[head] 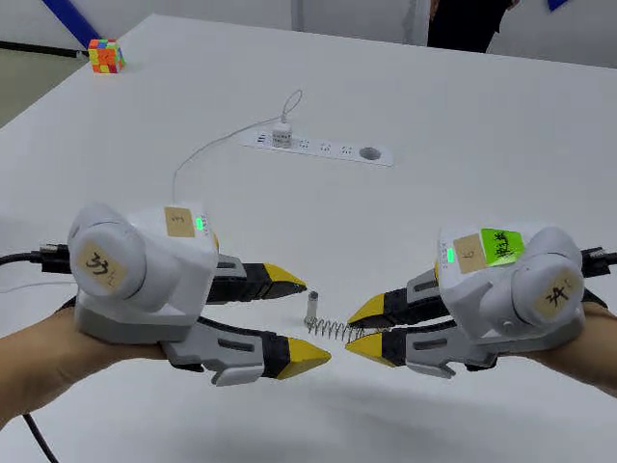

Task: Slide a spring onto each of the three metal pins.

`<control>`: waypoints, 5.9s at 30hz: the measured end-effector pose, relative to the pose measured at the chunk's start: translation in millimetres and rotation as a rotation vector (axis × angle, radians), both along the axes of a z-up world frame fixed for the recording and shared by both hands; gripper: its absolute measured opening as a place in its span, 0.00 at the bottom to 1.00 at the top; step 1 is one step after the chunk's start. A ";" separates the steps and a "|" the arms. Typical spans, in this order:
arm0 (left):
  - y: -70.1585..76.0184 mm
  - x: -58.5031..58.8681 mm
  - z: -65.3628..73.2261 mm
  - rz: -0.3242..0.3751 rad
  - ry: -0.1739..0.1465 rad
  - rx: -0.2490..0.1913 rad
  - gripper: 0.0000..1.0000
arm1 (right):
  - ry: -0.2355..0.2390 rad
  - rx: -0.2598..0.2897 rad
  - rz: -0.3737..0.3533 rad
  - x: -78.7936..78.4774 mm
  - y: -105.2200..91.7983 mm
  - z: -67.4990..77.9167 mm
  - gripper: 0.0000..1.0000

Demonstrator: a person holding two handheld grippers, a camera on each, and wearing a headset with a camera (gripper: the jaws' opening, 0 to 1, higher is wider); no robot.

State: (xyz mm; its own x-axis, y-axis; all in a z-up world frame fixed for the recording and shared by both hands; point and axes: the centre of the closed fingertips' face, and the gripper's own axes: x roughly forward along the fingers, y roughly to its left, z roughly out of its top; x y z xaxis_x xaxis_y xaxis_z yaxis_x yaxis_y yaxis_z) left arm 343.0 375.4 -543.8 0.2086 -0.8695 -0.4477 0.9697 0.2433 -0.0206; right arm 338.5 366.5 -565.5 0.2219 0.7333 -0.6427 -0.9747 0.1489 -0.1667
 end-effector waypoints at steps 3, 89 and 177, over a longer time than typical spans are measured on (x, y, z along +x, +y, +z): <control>-3.3 -7.2 0.0 -0.032 0.016 -0.005 0.41 | -0.006 0.006 0.023 -5.2 2.3 6.3 0.11; -10.1 -20.9 13.3 -0.136 -0.051 0.001 0.11 | 0.119 0.308 0.014 -18.3 30.9 72.0 0.11; 59.6 54.3 -15.6 0.256 -0.037 0.049 1.00 | 0.148 0.164 -0.285 92.5 23.1 -10.1 0.11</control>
State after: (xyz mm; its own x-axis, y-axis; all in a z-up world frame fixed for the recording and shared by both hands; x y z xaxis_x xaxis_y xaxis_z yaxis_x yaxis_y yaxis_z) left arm 397.3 435.0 -559.4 0.4358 -0.7637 -0.4762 0.8765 0.4803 0.0319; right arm 431.0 389.6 -575.6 0.3453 0.7515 -0.5621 -0.9022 0.4309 0.0218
